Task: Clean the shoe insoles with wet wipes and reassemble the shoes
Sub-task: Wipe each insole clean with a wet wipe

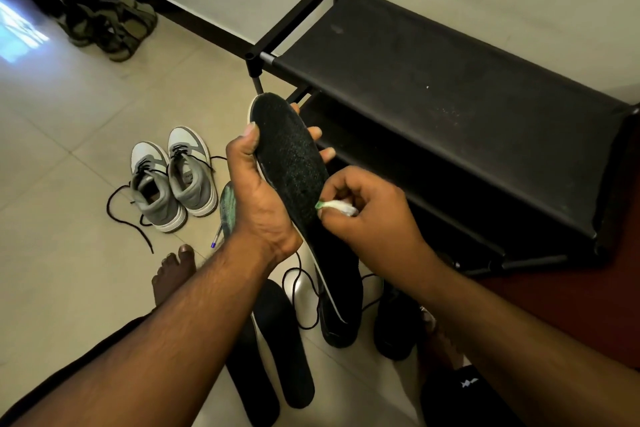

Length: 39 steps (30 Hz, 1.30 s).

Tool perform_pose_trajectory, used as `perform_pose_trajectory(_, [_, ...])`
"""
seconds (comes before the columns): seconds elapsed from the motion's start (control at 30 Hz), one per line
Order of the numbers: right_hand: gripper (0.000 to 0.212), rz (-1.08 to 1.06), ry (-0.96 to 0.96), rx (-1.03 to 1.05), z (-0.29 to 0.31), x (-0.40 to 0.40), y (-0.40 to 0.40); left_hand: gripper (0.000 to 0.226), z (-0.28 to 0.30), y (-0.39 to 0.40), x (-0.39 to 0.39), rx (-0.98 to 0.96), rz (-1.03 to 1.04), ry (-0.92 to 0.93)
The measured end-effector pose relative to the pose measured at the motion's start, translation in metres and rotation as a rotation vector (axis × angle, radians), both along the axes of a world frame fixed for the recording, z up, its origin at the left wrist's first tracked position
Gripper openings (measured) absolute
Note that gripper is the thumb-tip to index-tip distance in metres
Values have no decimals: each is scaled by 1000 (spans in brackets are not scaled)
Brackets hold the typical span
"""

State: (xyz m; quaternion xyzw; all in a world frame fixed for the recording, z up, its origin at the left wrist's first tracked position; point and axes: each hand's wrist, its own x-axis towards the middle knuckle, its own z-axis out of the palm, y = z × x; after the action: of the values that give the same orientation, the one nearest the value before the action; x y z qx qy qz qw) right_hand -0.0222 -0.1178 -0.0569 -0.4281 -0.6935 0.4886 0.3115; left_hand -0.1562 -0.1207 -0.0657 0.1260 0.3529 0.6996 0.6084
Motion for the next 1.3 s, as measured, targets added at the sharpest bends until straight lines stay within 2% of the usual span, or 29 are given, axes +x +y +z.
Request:
perform_pose_trajectory(0.07, [16, 103, 15, 37, 7, -4, -9, 69, -3, 0, -2, 12, -8, 11])
perform_pose_trajectory(0.13, [15, 117, -4, 65, 8, -4, -8, 66, -3, -1, -2, 18, -23, 0])
perform_pose_trajectory(0.33, [15, -167, -92, -18, -8, 5, 13, 55, -1, -2, 4, -34, -33, 20])
perform_pose_trajectory(0.57, [15, 109, 2, 52, 8, -5, -8, 60, 6, -3, 2, -94, 6, 34])
perform_pose_trajectory(0.8, [16, -181, -101, -41, -5, 8, 18, 70, 0, -4, 5, -114, -18, 63])
perform_pose_trajectory(0.93, [17, 19, 7, 19, 5, -3, -2, 72, 3, -4, 4, -129, 3, 61])
perform_pose_trajectory(1.03, [16, 144, 17, 107, 10, -7, -11, 71, 3, -5, 3, -131, 10, 60])
perform_pose_trajectory(1.23, [17, -124, -98, 13, -3, 7, 14, 72, 2, -4, 7, -119, 2, 54])
perform_pose_trajectory(1.3, [17, -148, -121, 23, -5, 8, 15, 74, 3, -3, 7, -114, -4, 64])
